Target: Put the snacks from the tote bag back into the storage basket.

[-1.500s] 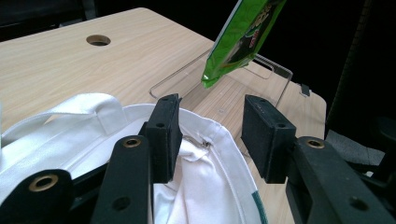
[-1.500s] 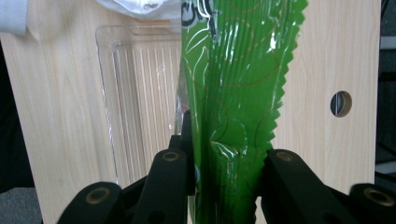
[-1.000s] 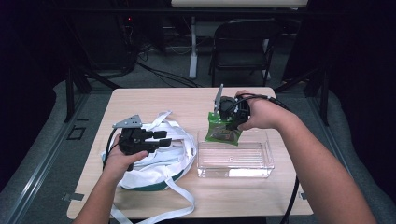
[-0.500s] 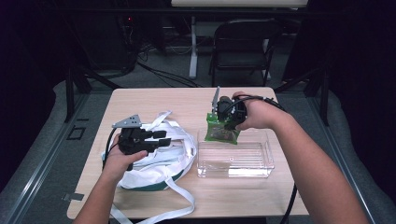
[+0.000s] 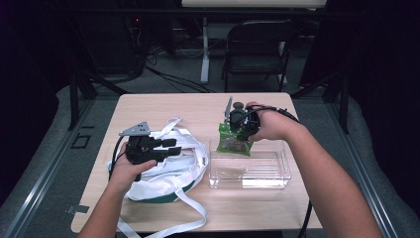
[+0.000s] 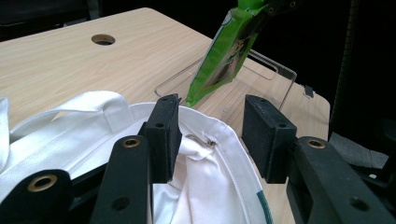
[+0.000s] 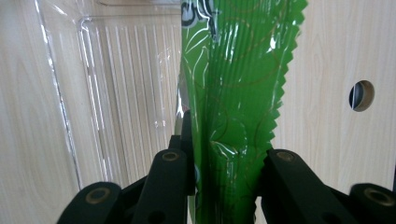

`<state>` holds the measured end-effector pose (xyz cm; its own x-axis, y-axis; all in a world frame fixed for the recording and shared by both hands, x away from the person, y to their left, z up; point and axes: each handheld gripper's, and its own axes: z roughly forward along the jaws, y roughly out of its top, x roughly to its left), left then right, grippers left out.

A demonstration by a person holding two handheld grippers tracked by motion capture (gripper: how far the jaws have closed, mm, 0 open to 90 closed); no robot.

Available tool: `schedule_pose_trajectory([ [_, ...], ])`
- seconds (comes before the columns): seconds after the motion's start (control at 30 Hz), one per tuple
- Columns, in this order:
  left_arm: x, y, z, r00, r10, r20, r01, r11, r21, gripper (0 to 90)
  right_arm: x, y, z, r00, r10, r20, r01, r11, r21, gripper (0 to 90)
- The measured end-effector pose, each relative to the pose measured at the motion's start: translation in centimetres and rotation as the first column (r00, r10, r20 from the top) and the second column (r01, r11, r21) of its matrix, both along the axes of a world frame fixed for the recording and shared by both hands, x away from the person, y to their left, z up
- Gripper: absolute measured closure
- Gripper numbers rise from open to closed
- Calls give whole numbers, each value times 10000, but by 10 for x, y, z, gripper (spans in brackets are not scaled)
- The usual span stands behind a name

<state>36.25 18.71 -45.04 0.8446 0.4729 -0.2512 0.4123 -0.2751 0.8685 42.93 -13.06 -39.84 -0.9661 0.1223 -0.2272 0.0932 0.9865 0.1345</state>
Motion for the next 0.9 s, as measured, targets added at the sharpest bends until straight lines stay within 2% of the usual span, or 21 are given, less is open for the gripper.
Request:
schedule_pose_trajectory([
  [0.27, 0, 1, 0, 10000, 31, -16, -31, 10000, -30, 566, 5, 2, -18, 10000, 63, 18, -63, 9998, -206, 758],
  [0.43, 0, 1, -1, 10000, 4, -7, -4, 10000, 71, 566, 8, 3, -24, 9999, 131, 67, -129, 9997, -224, 757],
  [0.77, -2, 7, -2, 9997, 226, -9, -226, 9997, 2, 566, 16, 15, -35, 9989, 459, 40, -458, 9986, -245, 755],
  [0.9, -3, 10, -1, 9996, 295, 4, -295, 9996, 27, 566, 20, 19, -41, 9983, 579, -34, -580, 9975, -412, 754],
])
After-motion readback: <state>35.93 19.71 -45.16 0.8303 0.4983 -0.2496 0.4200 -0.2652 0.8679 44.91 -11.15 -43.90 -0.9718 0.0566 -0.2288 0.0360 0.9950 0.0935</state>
